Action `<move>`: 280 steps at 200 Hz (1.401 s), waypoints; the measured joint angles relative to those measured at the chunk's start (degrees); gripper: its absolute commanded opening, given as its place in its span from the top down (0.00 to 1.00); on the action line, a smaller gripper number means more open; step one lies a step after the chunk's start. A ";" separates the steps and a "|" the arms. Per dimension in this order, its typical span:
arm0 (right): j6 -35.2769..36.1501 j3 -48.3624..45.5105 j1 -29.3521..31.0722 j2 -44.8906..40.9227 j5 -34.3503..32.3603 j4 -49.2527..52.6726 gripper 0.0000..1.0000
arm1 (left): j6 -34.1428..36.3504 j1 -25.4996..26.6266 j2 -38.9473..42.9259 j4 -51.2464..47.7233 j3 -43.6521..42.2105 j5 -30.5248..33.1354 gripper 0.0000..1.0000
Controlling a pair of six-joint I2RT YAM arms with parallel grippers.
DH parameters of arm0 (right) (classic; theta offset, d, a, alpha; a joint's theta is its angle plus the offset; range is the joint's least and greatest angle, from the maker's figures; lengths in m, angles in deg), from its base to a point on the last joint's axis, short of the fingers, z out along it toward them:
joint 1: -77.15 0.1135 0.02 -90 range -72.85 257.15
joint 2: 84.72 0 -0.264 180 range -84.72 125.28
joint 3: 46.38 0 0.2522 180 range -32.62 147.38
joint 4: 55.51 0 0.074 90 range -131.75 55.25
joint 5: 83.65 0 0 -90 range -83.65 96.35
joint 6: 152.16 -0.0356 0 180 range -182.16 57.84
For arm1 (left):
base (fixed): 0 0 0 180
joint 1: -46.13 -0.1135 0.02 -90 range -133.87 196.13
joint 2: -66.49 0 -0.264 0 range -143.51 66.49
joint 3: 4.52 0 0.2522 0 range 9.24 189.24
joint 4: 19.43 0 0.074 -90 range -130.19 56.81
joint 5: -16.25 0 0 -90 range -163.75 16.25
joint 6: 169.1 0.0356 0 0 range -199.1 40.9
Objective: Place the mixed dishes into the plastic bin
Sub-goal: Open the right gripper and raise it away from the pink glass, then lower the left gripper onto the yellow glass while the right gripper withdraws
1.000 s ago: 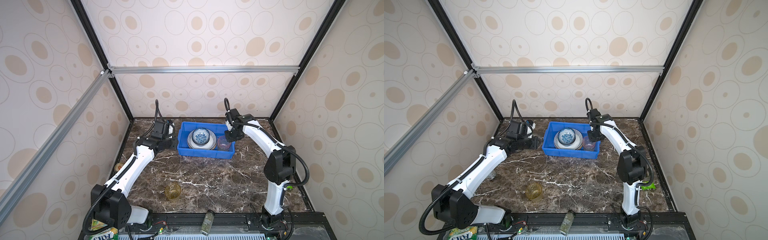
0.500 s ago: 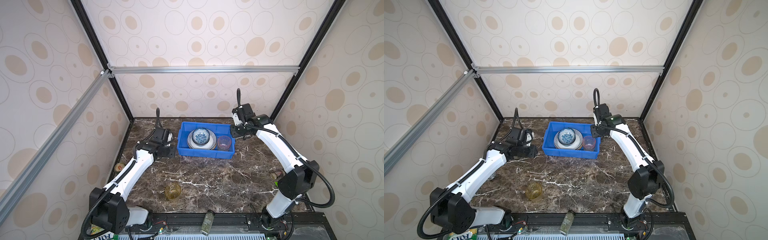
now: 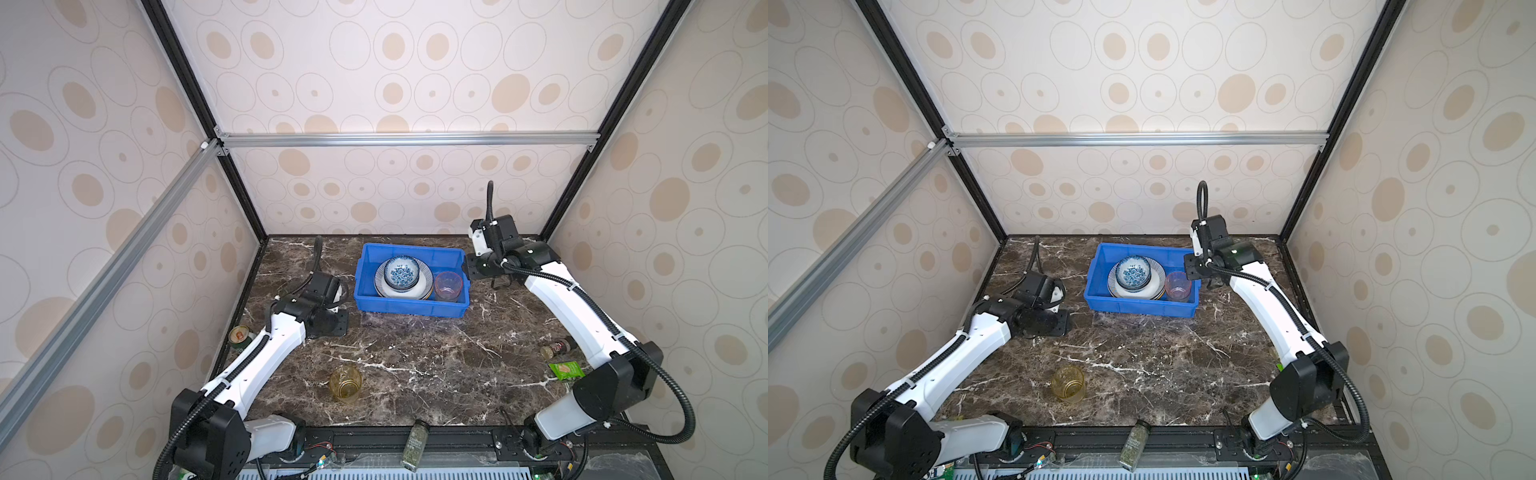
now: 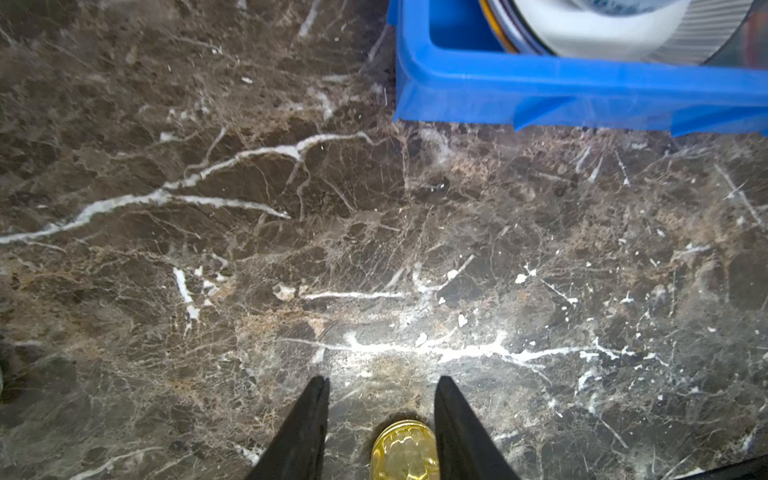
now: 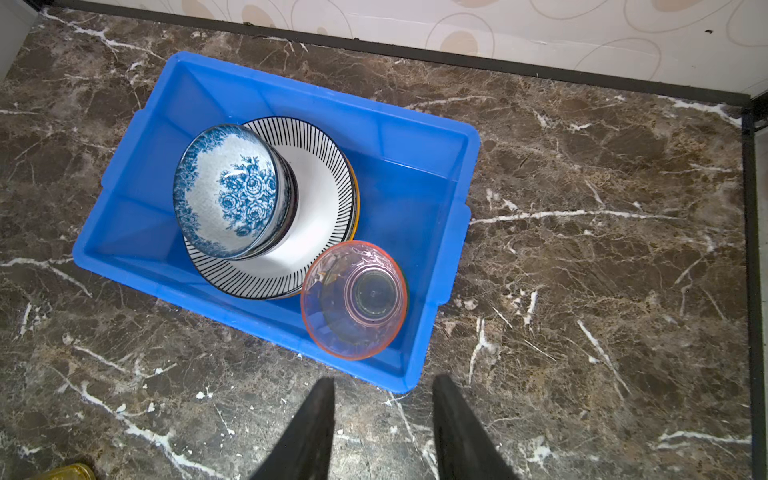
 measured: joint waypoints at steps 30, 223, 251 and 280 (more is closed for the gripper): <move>0.04 -3.23 0.00 -3.21 -0.31 -1.01 0.56 | -2.29 2.73 1.79 -2.27 -2.34 1.31 0.58; -3.39 -7.02 0.00 -4.13 2.97 -5.35 0.56 | -9.25 8.41 13.38 -13.11 -10.62 -1.07 0.59; -3.87 -6.95 0.00 -4.07 3.65 -5.44 0.56 | -9.60 8.50 15.58 -13.25 -11.63 -2.78 0.59; -4.52 -6.95 0.00 -3.80 4.04 -5.60 0.56 | -9.94 8.70 15.78 -13.27 -13.66 -3.26 0.59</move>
